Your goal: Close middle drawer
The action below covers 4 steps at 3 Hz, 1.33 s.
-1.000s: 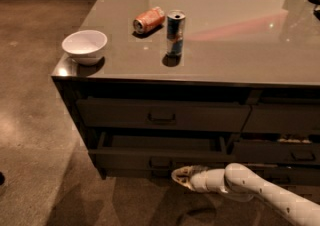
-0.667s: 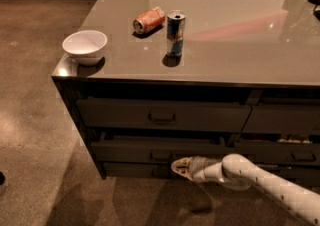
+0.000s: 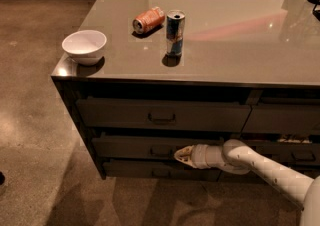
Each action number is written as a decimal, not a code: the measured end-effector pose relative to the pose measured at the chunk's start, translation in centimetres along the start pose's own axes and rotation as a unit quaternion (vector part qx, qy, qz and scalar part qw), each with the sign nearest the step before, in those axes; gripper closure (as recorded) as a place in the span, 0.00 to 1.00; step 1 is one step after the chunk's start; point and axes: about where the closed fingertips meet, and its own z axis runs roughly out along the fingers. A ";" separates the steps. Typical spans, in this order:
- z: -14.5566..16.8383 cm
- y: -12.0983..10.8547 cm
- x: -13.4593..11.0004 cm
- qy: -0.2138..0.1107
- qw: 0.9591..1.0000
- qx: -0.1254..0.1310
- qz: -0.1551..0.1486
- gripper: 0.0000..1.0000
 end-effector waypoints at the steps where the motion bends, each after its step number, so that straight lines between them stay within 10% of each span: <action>1: -0.3 0.0 0.4 0.002 1.000 -0.001 -0.001 1.00; 2: -0.3 0.0 0.4 0.002 1.000 -0.001 -0.001 1.00; 4: -3.3 9.0 -0.6 -0.078 0.997 -0.014 0.003 1.00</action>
Offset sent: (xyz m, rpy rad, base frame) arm -0.0366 -0.0291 -0.0090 0.0992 -0.0444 0.0451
